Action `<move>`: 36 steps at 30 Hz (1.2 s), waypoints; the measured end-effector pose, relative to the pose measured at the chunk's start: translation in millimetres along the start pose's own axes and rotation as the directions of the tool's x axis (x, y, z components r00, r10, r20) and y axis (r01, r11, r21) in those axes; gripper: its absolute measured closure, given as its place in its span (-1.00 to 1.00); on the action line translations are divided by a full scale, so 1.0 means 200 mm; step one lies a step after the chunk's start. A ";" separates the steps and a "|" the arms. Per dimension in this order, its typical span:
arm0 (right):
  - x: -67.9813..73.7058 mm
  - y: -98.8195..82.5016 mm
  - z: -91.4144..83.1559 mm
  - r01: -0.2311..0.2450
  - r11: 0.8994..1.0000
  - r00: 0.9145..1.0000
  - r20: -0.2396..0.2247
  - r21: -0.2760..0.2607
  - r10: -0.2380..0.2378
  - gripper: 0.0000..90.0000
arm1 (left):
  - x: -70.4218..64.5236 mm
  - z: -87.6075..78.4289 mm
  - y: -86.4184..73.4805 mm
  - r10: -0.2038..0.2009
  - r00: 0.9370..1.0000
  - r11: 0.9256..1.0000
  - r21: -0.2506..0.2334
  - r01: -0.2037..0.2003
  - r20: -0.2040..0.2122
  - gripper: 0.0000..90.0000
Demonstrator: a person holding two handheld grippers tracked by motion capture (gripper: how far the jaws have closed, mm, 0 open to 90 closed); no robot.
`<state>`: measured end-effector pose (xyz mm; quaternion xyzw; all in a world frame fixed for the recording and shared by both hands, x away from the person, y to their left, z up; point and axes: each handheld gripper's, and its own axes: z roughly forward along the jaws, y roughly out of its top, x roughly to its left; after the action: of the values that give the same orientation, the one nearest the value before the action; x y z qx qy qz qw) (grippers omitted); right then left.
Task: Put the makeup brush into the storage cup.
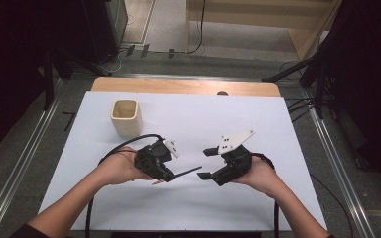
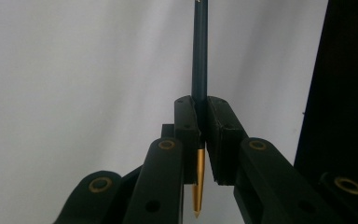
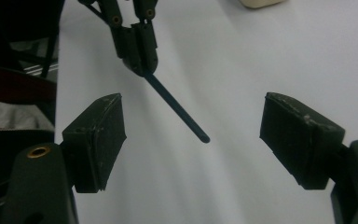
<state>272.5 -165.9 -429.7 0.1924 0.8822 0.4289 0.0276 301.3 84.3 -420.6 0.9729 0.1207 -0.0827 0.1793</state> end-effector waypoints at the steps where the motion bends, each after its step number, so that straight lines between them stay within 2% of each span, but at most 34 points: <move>1: 0.00 0.00 0.00 0.002 1.000 1.000 -0.013 0.006 -0.002 -0.49 | 0.00 0.00 0.00 0.003 1.000 1.000 0.001 -0.003 0.004 0.87; 8: 0.00 0.01 0.04 0.037 0.997 0.997 -0.076 0.073 -0.032 -0.50 | -0.02 0.01 0.01 0.043 0.999 0.999 0.014 -0.044 0.032 0.87; 15: 0.01 0.01 0.11 0.103 0.986 0.987 -0.138 0.132 -0.084 -0.33 | -0.03 0.00 0.03 0.069 0.996 0.997 0.018 -0.070 0.061 0.87; 18: 0.02 0.02 0.13 0.109 0.982 0.986 -0.144 0.151 -0.087 -0.27 | -0.04 0.00 0.03 0.090 0.993 0.995 0.034 -0.092 0.073 0.87; 19: 0.02 0.02 0.14 0.110 0.982 0.985 -0.149 0.155 -0.086 -0.26 | -0.05 0.00 0.03 0.107 0.993 0.994 0.033 -0.109 0.057 0.87; 20: 0.02 0.02 0.14 0.106 0.982 0.985 -0.151 0.158 -0.082 -0.24 | -0.05 0.00 0.04 0.097 0.993 0.995 0.032 -0.099 0.065 0.87; 21: 0.02 0.02 0.15 0.114 0.981 0.983 -0.159 0.157 -0.089 -0.23 | -0.05 0.00 0.04 0.106 0.992 0.993 0.038 -0.109 0.074 0.87; 22: 0.02 0.02 0.15 0.112 0.981 0.983 -0.161 0.159 -0.086 -0.21 | -0.06 0.00 0.04 0.117 0.991 0.992 0.033 -0.119 0.064 0.87; 25: 0.02 0.03 0.17 0.110 0.981 0.981 -0.177 0.162 -0.081 -0.15 | -0.06 0.00 0.05 0.120 0.990 0.992 0.033 -0.122 0.075 0.87; 28: 0.03 0.03 0.19 0.118 0.979 0.976 -0.200 0.167 -0.083 0.04 | -0.06 0.00 0.06 0.123 0.989 0.992 0.032 -0.125 0.081 0.87; 33: 0.05 0.03 0.22 0.134 0.973 0.967 -0.241 0.188 -0.086 0.52 | -0.07 0.01 0.06 0.134 0.987 0.990 0.034 -0.137 0.088 0.87; 36: 0.05 0.04 0.23 0.122 0.972 0.965 -0.254 0.203 -0.068 0.69 | -0.07 0.01 0.07 0.148 0.985 0.988 0.036 -0.152 0.087 0.87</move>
<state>275.2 -124.2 -451.8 0.0971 0.9285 0.3489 -0.0821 291.0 68.4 -414.9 0.9785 0.0375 -0.1124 0.1690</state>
